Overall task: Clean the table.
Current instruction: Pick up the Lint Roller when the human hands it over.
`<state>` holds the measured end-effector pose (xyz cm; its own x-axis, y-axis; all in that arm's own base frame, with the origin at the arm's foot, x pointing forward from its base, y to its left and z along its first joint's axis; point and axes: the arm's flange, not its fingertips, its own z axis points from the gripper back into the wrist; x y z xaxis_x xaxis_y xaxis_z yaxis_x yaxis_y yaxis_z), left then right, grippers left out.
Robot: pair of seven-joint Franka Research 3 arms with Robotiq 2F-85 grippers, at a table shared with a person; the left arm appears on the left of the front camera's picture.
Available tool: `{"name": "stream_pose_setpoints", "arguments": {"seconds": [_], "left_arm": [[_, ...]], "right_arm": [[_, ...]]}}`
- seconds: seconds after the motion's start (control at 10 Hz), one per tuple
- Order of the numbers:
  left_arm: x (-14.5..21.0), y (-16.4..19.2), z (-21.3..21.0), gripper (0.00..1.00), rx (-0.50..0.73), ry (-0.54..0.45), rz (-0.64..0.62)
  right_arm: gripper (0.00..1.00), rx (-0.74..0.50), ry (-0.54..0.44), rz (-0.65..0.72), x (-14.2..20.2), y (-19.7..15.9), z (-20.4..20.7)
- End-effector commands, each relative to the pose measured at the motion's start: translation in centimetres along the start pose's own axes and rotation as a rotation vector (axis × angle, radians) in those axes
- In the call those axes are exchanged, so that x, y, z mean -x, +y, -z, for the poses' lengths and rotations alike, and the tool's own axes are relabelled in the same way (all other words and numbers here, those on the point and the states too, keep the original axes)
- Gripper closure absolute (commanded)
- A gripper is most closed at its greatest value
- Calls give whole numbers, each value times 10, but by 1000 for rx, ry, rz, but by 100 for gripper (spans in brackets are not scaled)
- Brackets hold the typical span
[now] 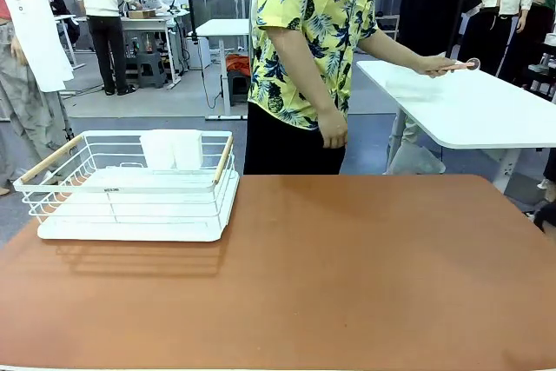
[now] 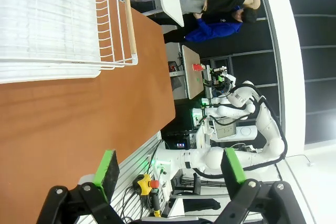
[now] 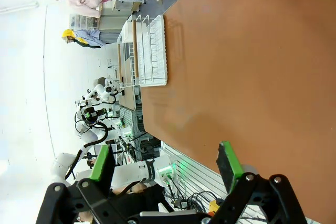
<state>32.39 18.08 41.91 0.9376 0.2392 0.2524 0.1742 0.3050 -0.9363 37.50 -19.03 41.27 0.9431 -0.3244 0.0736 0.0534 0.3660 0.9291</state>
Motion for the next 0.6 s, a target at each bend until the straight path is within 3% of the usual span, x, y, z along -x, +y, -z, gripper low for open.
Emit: {"name": "stream_pose_setpoints", "arguments": {"seconds": [0.0, 0.5], "left_arm": [[0, -1, -2, 0, 12, -7, 1], [0, -1, -2, 0, 12, -7, 1]], "right_arm": [[0, -4, 0, -6, 0, 2, -1], [0, -4, 0, -6, 0, 2, -1]]}}
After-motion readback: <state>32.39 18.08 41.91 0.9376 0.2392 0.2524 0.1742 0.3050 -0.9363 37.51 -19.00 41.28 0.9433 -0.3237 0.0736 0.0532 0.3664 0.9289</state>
